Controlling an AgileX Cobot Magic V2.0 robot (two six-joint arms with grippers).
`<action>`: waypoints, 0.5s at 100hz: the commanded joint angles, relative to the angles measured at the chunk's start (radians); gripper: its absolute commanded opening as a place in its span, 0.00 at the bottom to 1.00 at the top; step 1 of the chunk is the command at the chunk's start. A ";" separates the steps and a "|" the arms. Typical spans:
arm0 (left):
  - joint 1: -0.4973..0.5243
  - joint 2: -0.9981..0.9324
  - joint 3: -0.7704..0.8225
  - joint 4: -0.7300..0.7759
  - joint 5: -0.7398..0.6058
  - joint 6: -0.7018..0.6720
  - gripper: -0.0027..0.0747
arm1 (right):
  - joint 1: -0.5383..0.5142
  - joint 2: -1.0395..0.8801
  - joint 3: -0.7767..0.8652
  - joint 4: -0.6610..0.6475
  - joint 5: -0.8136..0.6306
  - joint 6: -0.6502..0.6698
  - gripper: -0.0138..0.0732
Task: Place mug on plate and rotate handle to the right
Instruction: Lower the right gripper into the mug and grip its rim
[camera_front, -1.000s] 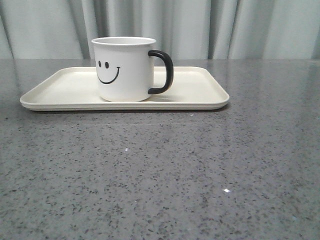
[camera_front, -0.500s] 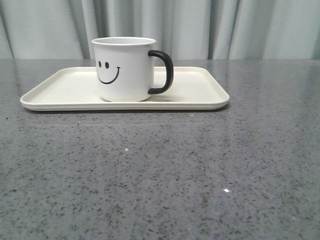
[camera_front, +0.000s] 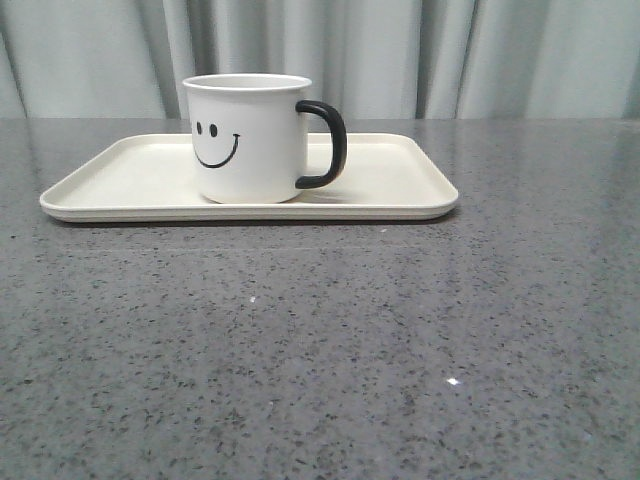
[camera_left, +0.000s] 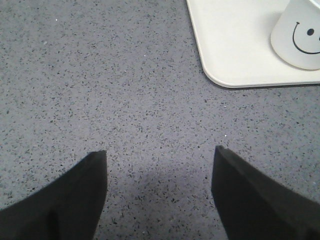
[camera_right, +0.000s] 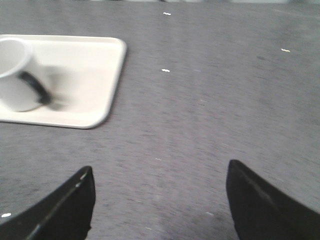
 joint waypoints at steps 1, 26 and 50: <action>0.004 0.002 -0.027 -0.019 -0.072 -0.010 0.60 | 0.004 0.049 -0.034 0.143 -0.096 -0.109 0.79; 0.004 0.002 -0.027 -0.019 -0.072 -0.010 0.60 | 0.004 0.277 -0.111 0.394 -0.079 -0.329 0.79; 0.004 0.002 -0.027 -0.019 -0.072 -0.010 0.60 | 0.092 0.524 -0.268 0.385 -0.068 -0.353 0.79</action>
